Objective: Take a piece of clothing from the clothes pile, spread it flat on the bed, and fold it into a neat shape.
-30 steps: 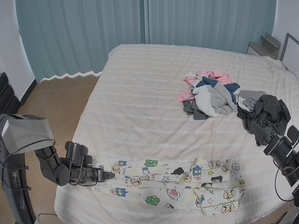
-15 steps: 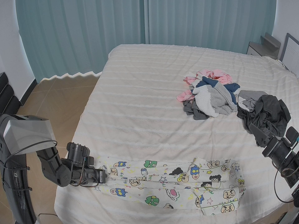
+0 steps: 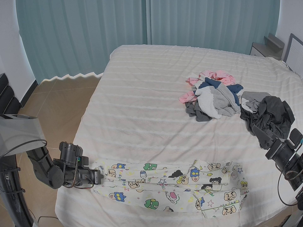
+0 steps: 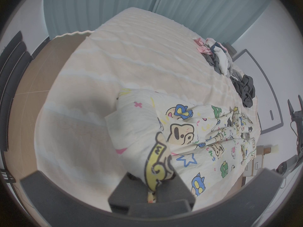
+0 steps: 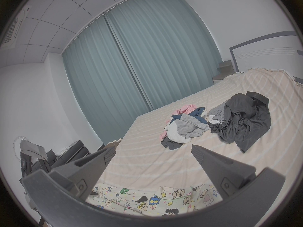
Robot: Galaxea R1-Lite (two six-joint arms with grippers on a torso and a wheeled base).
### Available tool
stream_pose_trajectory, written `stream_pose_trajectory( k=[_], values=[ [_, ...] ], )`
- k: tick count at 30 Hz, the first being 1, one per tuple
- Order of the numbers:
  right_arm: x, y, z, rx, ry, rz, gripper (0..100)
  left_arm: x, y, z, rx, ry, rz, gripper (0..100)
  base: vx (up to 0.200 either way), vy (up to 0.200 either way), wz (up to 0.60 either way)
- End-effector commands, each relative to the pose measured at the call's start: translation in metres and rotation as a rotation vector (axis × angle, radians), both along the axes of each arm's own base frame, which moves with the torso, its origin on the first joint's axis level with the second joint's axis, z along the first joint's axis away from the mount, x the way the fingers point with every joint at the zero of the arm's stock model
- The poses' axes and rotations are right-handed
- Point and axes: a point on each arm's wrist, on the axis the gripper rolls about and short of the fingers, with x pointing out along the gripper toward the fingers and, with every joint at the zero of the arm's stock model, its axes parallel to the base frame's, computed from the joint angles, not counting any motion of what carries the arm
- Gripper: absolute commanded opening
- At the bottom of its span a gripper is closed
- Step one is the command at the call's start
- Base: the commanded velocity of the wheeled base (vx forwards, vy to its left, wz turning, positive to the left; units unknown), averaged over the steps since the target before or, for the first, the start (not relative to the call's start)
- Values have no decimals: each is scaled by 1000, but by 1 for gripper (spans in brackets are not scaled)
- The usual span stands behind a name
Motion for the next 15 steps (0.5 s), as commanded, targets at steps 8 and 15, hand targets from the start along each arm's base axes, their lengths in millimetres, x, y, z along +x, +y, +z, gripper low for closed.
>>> stream_pose_trajectory(
  k=[8, 15],
  values=[
    [-2, -1, -4, -6, 18, 0, 100, -10, 40, 18, -38, -28, 106, 0, 0, 0, 0],
    [-2, -1, -4, -6, 18, -1, 100, -11, 79, 21, -53, -53, 181, 0, 0, 0, 0]
  ],
)
